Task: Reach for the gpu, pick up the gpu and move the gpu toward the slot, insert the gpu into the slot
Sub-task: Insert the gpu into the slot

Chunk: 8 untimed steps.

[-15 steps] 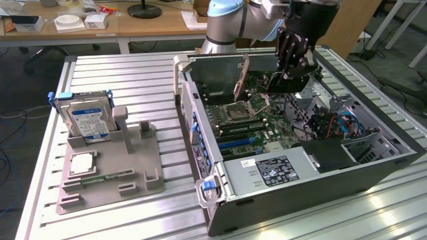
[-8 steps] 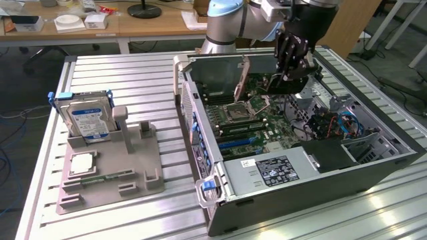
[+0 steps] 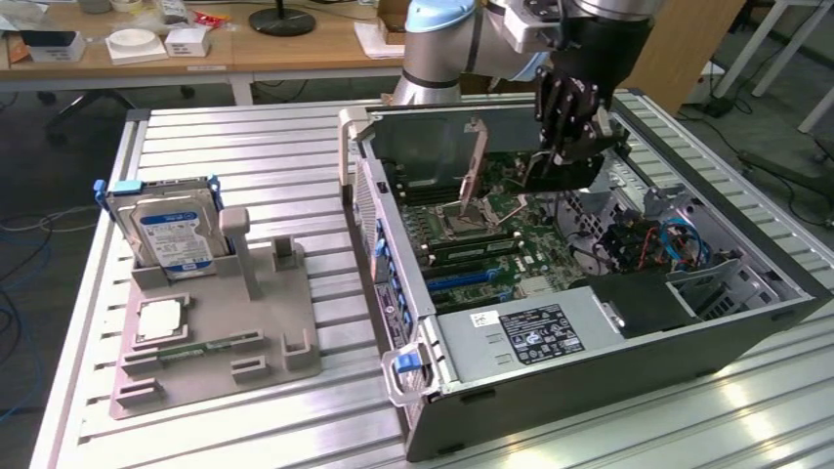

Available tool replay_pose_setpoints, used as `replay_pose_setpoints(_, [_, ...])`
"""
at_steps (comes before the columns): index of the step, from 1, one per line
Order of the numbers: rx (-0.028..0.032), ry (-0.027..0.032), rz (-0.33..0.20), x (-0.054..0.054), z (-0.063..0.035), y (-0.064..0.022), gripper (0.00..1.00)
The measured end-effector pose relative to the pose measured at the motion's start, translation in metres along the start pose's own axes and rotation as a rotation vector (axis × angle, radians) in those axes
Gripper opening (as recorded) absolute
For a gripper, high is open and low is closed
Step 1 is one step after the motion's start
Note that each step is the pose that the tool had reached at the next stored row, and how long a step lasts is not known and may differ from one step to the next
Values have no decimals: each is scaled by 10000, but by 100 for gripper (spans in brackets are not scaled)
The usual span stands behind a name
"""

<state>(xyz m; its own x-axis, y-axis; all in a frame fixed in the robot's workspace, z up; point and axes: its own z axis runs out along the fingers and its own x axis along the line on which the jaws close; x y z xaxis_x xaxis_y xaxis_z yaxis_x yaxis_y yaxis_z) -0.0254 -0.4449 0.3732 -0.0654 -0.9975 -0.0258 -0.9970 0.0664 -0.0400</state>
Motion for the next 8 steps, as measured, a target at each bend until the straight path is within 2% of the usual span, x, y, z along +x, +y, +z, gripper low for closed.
replay_pose_setpoints(4, [-1, -28, -622, 0, 51, 3, 26])
replay_pose_setpoints(8, [-1, -30, -685, 4, 115, 66, 26])
